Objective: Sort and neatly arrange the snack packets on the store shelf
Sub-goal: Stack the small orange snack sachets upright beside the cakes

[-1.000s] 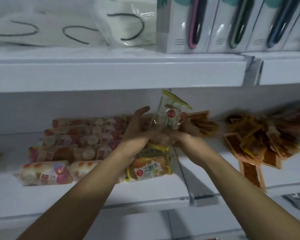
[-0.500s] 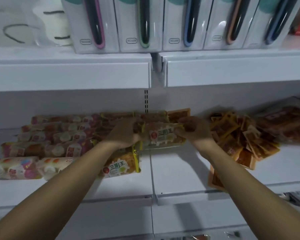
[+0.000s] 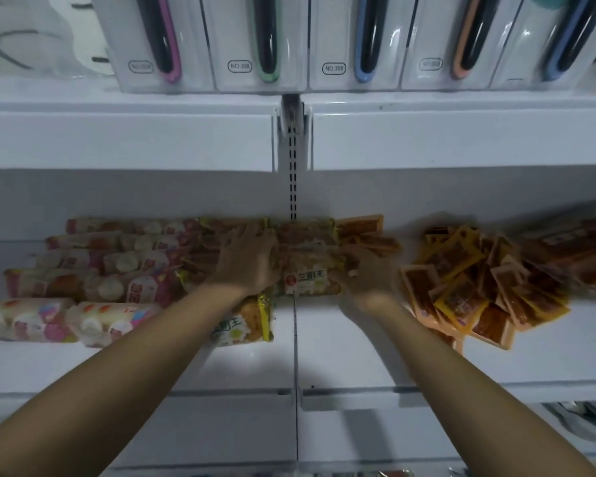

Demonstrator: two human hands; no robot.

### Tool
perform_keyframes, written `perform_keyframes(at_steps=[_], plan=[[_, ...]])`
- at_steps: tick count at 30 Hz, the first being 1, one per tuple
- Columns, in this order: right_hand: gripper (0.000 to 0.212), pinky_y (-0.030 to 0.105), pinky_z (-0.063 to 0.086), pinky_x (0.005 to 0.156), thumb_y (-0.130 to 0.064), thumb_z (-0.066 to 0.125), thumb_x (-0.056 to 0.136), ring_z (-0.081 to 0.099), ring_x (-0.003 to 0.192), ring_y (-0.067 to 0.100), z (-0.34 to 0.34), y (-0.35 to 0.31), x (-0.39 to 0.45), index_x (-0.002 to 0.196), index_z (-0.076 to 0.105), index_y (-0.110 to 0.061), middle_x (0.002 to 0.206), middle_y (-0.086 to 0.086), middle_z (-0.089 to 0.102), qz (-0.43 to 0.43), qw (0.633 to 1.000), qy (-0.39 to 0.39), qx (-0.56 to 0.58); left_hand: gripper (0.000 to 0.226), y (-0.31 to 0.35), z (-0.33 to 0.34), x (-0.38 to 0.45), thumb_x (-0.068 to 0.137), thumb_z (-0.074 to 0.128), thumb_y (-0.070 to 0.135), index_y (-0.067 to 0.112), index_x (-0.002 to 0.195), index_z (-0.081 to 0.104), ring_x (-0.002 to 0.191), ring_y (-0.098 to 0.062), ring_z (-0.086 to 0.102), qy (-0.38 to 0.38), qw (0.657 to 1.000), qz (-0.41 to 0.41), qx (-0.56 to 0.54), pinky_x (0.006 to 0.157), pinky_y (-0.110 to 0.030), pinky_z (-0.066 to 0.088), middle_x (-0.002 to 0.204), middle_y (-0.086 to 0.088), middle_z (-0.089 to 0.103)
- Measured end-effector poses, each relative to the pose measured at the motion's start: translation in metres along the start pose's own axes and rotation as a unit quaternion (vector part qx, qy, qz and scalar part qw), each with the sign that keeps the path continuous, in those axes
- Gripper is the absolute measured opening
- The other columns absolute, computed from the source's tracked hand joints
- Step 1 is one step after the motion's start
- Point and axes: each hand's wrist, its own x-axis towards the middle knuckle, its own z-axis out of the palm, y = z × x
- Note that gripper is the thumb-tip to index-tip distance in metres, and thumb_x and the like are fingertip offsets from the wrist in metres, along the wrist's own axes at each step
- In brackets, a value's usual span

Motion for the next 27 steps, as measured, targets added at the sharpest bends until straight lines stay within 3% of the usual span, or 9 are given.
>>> perform_keyframes(at_steps=[1, 3, 7, 9, 12, 16, 21, 23, 27], plan=[[0.038, 0.028, 0.053, 0.083, -0.012, 0.078, 0.087, 0.066, 0.104, 0.024, 0.002, 0.002, 0.001, 0.123, 0.066, -0.012, 0.116, 0.004, 0.066, -0.005, 1.000, -0.003, -0.008, 0.045, -0.001, 0.001, 0.000, 0.082, 0.075, 0.049, 0.021, 0.115, 0.062, 0.130, -0.038, 0.043, -0.006, 1.000, -0.003, -0.005, 0.111, -0.052, 0.034, 0.135, -0.011, 0.047], [0.043, 0.030, 0.048, 0.082, -0.018, 0.079, 0.086, 0.062, 0.105, 0.021, 0.001, 0.005, -0.002, 0.126, 0.064, -0.016, 0.121, 0.003, 0.062, -0.012, 0.999, -0.009, -0.033, 0.051, -0.002, -0.001, 0.000, 0.083, 0.073, 0.052, 0.022, 0.121, 0.059, 0.129, -0.039, 0.044, -0.019, 1.000, -0.005, -0.013, 0.111, -0.052, 0.033, 0.132, -0.012, 0.048], [0.058, 0.036, 0.051, 0.091, -0.054, 0.071, 0.074, 0.060, 0.115, 0.021, -0.003, 0.007, -0.007, 0.125, 0.061, -0.029, 0.127, 0.002, 0.062, -0.012, 0.999, -0.018, -0.035, 0.067, 0.001, -0.009, -0.008, 0.082, 0.057, 0.067, 0.025, 0.134, 0.053, 0.135, -0.038, 0.043, -0.012, 0.999, -0.006, -0.047, 0.113, -0.056, 0.032, 0.139, -0.011, 0.050], [0.064, 0.029, 0.044, 0.092, -0.062, 0.063, 0.072, 0.055, 0.119, 0.019, -0.008, 0.003, -0.009, 0.126, 0.060, -0.027, 0.128, 0.001, 0.061, -0.016, 0.998, -0.019, -0.058, 0.060, 0.001, -0.016, -0.014, 0.089, 0.054, 0.063, 0.025, 0.135, 0.053, 0.137, -0.035, 0.042, 0.018, 0.998, -0.007, -0.063, 0.113, -0.054, 0.032, 0.142, -0.007, 0.049], [0.052, 0.029, 0.038, 0.092, -0.054, 0.052, 0.084, 0.055, 0.118, 0.027, -0.009, -0.003, -0.010, 0.122, 0.062, -0.020, 0.123, 0.004, 0.061, -0.052, 0.995, 0.009, -0.080, 0.046, -0.009, -0.024, -0.026, 0.098, 0.051, 0.049, 0.027, 0.138, 0.051, 0.142, -0.033, 0.036, 0.060, 0.996, -0.023, -0.069, 0.116, -0.055, 0.030, 0.146, -0.005, 0.045], [0.045, 0.049, 0.046, 0.095, -0.048, 0.042, 0.097, 0.053, 0.113, 0.032, -0.010, -0.017, -0.012, 0.119, 0.062, -0.015, 0.121, 0.010, 0.059, -0.078, 0.991, 0.032, -0.099, 0.049, -0.045, -0.034, -0.038, 0.095, 0.040, 0.049, 0.024, 0.135, 0.053, 0.130, -0.036, 0.045, 0.104, 0.990, -0.042, -0.084, 0.109, -0.054, 0.039, 0.136, -0.009, 0.051], [0.042, 0.049, 0.044, 0.101, -0.028, 0.052, 0.096, 0.048, 0.124, 0.040, 0.003, -0.052, -0.014, 0.136, 0.057, -0.017, 0.137, 0.015, 0.053, -0.133, 0.973, 0.003, -0.191, 0.043, -0.085, -0.043, -0.062, 0.094, 0.040, 0.047, 0.020, 0.122, 0.058, 0.111, -0.038, 0.055, 0.162, 0.979, -0.091, -0.077, 0.090, -0.048, 0.047, 0.115, -0.014, 0.057], [0.044, 0.053, 0.041, 0.106, -0.035, 0.049, 0.097, 0.043, 0.130, 0.038, 0.016, -0.073, -0.012, 0.138, 0.054, -0.021, 0.141, 0.012, 0.050, -0.161, 0.962, -0.025, -0.218, 0.037, -0.099, -0.048, -0.076, 0.095, 0.046, 0.041, 0.018, 0.120, 0.060, 0.111, -0.039, 0.054, 0.181, 0.974, -0.114, -0.079, 0.090, -0.048, 0.046, 0.115, -0.015, 0.058], [0.047, 0.055, 0.038, 0.109, -0.045, 0.041, 0.098, 0.042, 0.133, 0.037, 0.058, -0.133, -0.008, 0.136, 0.054, -0.021, 0.137, 0.010, 0.052, -0.227, 0.939, -0.063, -0.250, 0.049, -0.142, -0.063, -0.110, 0.087, 0.045, 0.037, 0.009, 0.123, 0.061, 0.107, -0.045, 0.058, 0.201, 0.970, -0.132, -0.044, 0.087, -0.052, 0.052, 0.119, -0.024, 0.061]])
